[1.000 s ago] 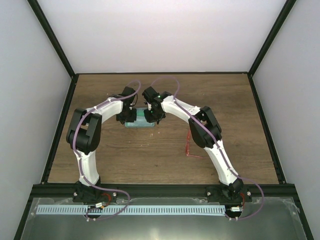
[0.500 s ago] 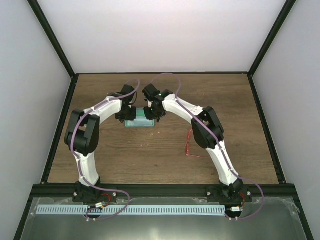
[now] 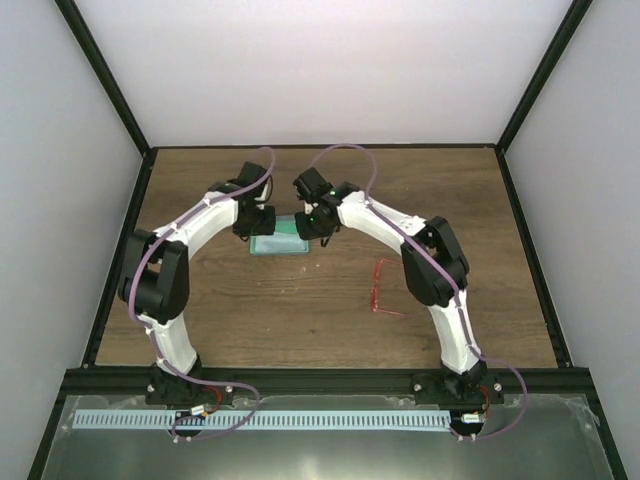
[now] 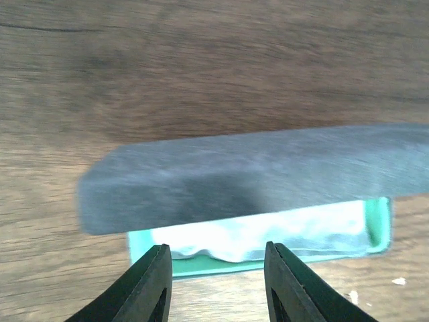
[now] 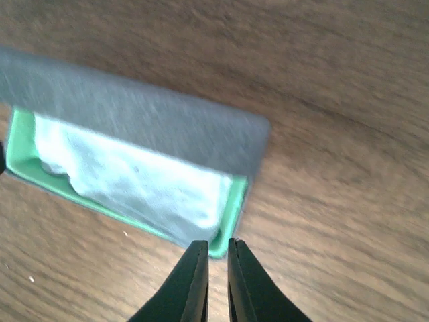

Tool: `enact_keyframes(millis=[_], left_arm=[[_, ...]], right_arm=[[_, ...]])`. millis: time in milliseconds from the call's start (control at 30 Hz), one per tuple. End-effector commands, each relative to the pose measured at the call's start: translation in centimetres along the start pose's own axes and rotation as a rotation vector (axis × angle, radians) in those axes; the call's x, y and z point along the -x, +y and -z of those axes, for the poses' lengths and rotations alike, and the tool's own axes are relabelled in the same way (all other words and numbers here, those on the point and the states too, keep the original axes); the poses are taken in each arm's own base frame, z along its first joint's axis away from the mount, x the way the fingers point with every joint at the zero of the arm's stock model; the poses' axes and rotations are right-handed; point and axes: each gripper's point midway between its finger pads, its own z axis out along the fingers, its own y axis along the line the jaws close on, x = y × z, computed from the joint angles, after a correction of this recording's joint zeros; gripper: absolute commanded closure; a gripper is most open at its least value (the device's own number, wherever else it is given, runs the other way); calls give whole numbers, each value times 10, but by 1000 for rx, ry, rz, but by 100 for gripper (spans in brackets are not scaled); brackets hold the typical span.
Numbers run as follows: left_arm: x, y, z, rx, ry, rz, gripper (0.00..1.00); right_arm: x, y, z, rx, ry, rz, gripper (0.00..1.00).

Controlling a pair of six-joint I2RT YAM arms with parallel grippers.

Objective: Organize the sunglasses
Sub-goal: Fold the sunglasses at the center of the board.

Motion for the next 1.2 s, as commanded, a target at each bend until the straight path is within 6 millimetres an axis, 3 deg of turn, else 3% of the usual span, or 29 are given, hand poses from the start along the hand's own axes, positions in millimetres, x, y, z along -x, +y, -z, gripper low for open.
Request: enact_keyframes(millis=[0, 67, 167, 267, 300, 333, 400, 433, 500, 567, 633, 733, 867, 1033, 1167], left_arm=[[-13, -34, -8, -126, 42, -39, 62], [-10, -32, -11, -115, 34, -42, 65], [-11, -39, 1, -149, -8, -39, 69], [-21, -66, 17, -216, -96, -97, 63], [-24, -80, 23, -220, -135, -147, 61], [-25, -92, 31, -213, -180, -194, 56], [-31, -124, 45, -245, -237, -256, 29], [-36, -144, 51, -303, -235, -269, 17], [-50, -177, 56, -404, -194, -268, 10], [-66, -203, 53, -443, -158, -302, 8], [-78, -217, 41, -409, -105, -313, 13], [-99, -225, 14, -347, 28, -261, 31], [-114, -245, 11, -351, 40, -279, 43], [-135, -264, 2, -330, 81, -336, 59], [-150, -276, -6, -315, 97, -368, 62]], right_arm=[[12, -8, 45, -13, -125, -68, 95], [5, -17, 60, -35, -159, -102, 99], [-10, -33, 84, -79, -201, -174, 99], [-33, -59, 113, -157, -236, -285, 99], [-43, -69, 122, -183, -249, -321, 95], [-52, -78, 129, -202, -259, -348, 87], [-77, -98, 135, -229, -264, -375, 66], [-86, -108, 136, -236, -266, -387, 61], [-105, -126, 140, -253, -249, -428, 55], [-121, -142, 145, -271, -228, -487, 55], [-132, -151, 150, -269, -230, -529, 55], [-143, -157, 161, -257, -257, -562, 55], [-157, -165, 171, -282, -270, -598, 57], [-183, -176, 165, -337, -220, -643, 67], [-186, -177, 170, -326, -232, -646, 73]])
